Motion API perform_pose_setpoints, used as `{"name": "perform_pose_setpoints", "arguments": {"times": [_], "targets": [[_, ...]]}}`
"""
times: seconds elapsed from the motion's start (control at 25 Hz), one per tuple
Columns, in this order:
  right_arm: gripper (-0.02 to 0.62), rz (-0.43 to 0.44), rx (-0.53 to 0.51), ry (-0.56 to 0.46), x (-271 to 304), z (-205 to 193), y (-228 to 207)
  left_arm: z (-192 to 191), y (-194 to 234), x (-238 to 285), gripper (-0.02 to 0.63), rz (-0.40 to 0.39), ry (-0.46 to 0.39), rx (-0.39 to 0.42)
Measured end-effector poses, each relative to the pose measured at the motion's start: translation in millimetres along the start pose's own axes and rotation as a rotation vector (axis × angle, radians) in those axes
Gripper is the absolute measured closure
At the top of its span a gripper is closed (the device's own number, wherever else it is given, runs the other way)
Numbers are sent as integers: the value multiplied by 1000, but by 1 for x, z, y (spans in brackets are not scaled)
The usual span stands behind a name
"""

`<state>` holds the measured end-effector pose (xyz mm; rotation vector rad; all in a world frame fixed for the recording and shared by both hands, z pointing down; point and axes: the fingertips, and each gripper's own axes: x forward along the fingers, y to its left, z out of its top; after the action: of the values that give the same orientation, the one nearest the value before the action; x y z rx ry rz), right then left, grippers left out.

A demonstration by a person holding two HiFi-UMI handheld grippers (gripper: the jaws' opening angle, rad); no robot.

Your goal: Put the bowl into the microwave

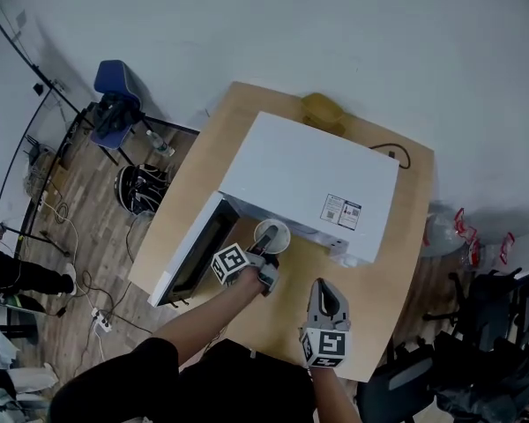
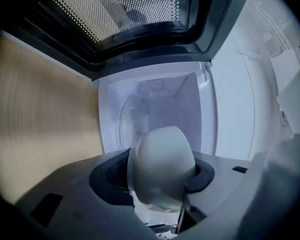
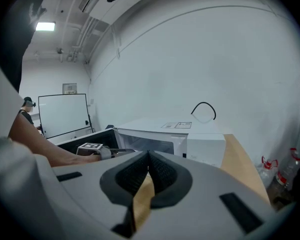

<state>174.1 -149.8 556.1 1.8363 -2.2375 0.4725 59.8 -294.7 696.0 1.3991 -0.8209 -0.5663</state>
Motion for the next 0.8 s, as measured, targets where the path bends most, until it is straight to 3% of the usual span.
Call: {"name": "perform_pose_setpoints", "arguments": {"times": [0.24, 0.56, 0.8], "targets": [[535, 54, -43, 44, 6, -9, 10, 6, 15, 19, 388, 38, 3, 41], [535, 72, -24, 68, 10, -15, 8, 24, 27, 41, 388, 64, -12, 71], [535, 64, -40, 73, 11, -16, -1, 28, 25, 59, 388, 36, -2, 60]]}}
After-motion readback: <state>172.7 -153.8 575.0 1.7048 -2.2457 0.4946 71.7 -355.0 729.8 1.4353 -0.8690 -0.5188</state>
